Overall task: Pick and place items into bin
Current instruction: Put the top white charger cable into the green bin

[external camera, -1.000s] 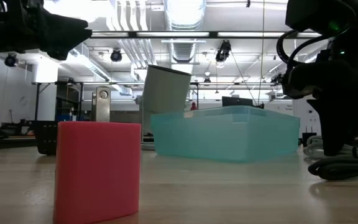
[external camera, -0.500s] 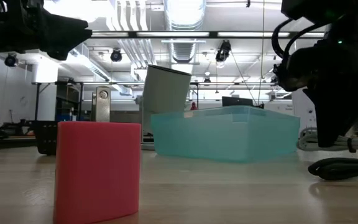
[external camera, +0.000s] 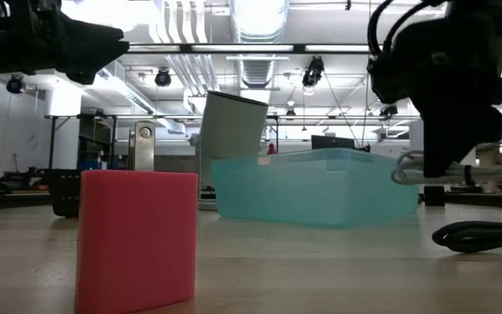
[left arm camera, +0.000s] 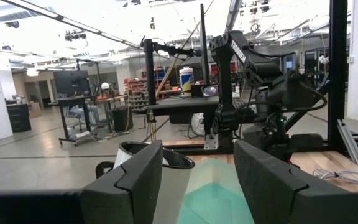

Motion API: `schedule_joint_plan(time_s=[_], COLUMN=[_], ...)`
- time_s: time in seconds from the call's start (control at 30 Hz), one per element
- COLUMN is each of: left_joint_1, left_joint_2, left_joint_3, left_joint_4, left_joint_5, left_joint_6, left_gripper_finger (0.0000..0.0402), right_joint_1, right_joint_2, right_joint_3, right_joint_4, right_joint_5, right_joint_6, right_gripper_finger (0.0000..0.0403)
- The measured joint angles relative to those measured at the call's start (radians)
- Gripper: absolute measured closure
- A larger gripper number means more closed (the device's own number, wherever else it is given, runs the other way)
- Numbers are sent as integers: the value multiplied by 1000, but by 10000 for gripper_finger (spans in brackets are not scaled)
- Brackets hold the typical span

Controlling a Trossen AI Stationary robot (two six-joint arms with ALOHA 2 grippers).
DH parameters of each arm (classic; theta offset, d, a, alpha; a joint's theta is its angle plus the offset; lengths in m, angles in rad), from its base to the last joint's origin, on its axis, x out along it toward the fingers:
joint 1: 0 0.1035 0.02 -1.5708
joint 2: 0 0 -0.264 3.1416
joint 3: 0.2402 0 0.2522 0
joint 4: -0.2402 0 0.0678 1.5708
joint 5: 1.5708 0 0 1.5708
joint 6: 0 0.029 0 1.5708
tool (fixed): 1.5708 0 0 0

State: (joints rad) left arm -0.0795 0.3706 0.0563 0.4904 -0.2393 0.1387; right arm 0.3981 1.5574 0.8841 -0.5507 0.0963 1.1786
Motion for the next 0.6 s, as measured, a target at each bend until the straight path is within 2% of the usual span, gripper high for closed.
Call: schedule_joint_plan(time_s=[0.33,0.6], left_joint_1=[0,0], left_joint_2=[0,0], left_joint_3=[0,0], left_joint_4=[1,4], left_joint_5=[0,0], left_joint_6=[0,0], left_gripper_finger=[219,219], right_joint_1=[37,63], right_joint_2=[-3,-41], right_joint_3=[90,111], right_joint_4=[-121,-131], right_joint_5=[79,160], right_joint_6=[-54,-57], right_gripper_finger=[377,377])
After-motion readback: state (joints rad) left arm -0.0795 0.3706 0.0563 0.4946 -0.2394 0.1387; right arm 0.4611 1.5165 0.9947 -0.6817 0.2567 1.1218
